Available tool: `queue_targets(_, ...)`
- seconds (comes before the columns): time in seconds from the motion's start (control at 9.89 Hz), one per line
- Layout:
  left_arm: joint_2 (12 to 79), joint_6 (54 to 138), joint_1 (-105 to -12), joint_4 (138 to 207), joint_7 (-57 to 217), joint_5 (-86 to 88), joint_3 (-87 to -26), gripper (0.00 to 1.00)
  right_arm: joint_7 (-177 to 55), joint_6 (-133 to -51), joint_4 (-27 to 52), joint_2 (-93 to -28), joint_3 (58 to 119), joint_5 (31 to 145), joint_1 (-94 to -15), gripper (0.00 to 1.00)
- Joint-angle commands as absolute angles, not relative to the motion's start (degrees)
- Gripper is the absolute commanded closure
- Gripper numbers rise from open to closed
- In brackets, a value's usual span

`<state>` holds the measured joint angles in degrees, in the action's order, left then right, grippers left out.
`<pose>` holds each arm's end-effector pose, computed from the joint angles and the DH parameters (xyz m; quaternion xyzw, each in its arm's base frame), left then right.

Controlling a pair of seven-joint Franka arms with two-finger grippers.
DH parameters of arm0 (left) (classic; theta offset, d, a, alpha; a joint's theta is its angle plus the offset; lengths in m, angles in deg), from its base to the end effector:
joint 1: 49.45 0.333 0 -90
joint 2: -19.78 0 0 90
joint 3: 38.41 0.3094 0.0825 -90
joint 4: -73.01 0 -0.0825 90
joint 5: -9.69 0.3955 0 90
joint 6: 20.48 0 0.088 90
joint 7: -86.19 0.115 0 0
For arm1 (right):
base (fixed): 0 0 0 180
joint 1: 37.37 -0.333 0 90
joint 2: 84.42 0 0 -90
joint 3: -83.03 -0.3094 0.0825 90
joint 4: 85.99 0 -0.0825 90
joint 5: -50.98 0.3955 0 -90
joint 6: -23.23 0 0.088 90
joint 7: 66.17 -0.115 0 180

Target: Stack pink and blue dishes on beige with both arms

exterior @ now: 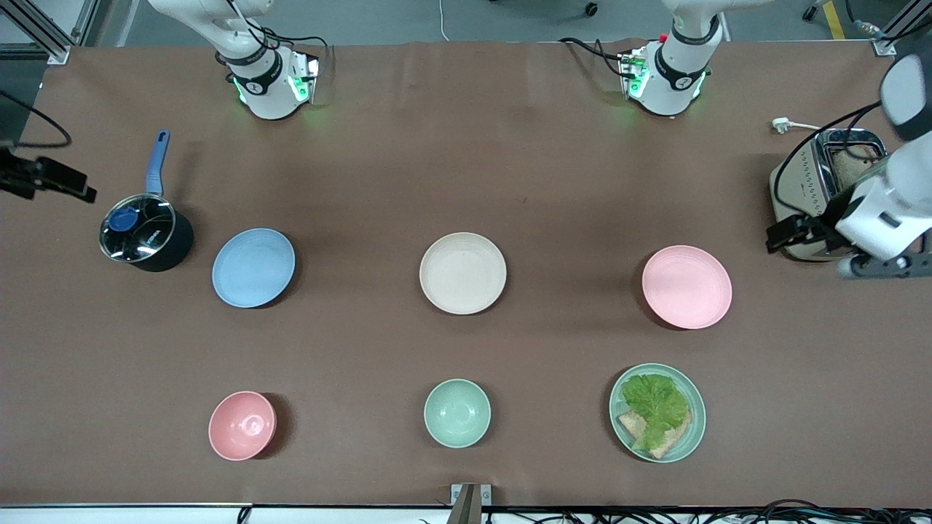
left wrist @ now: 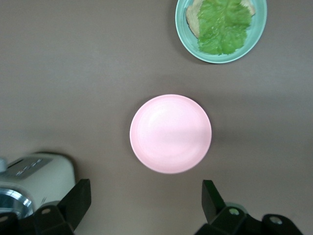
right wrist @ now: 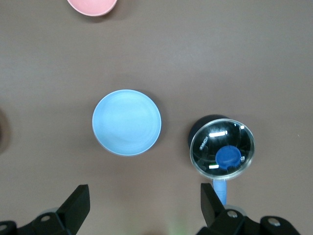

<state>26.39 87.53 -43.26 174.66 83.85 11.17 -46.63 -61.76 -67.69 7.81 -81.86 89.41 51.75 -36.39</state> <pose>0.6061 -0.0165 0.4706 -1.0000 0.0009 0.0014 0.0041 0.5707 -0.0710 0.5539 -0.9985 0.0262 0.0466 0.0091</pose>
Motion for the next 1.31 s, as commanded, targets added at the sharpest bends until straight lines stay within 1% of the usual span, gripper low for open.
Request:
queue_targets(0.0,28.63,98.22,-41.12,183.38,88.19,11.98,-46.85,0.00,-55.39,-79.46,16.37,-77.60,88.92,54.12,-34.39,0.00)
queue_targets(0.2,33.99,103.94,-39.18,183.84,94.08,11.98,-46.85,0.00,-46.53,-85.47,17.72,-70.23,89.18,60.61,-31.41,0.00)
queue_targets(0.4,37.78,114.02,-37.69,187.77,101.01,11.98,-46.85,0.00,-36.42,-90.48,19.47,-64.06,91.89,68.59,-31.13,0.00)
queue_targets(0.51,40.58,118.43,-35.94,188.32,105.40,12.07,-46.93,0.00,-32.02,-94.16,22.00,-62.47,92.25,71.95,-31.22,0.00)
queue_targets(0.61,43.22,121.43,-35.22,188.32,109.36,11.98,-46.94,0.03,-28.32,-98.46,24.90,-62.37,92.17,72.85,-31.13,0.00)
queue_targets(0.71,45.51,123.72,-34.17,188.23,111.31,12.07,-47.02,0.08,-25.33,-101.55,26.93,-61.75,92.17,73.21,-30.96,0.00)
queue_targets(0.81,47.18,123.83,-34.07,188.06,111.94,11.98,-47.20,0.17,-23.47,-103.49,28.17,-61.05,92.17,75.56,-30.95,0.00)
queue_targets(0.91,47.63,123.83,-34.16,188.06,111.77,11.81,-47.37,0.22,-20.93,-104.90,28.79,-59.39,92.17,78.72,-31.04,0.00)
queue_targets(1.01,48.42,123.83,-34.33,188.06,111.68,11.46,-47.46,0.24,-18.81,-105.53,29.58,-57.98,92.17,82.06,-31.13,0.01)
queue_targets(1.11,49.21,123.83,-34.42,188.06,111.68,11.45,-47.55,0.28,-17.75,-105.71,30.45,-57.71,92.26,84.44,-31.30,0.04)
queue_targets(1.21,50.09,123.83,-34.34,188.06,111.77,11.37,-47.81,0.34,-16.00,-105.71,30.72,-57.01,92.17,84.81,-31.22,0.12)
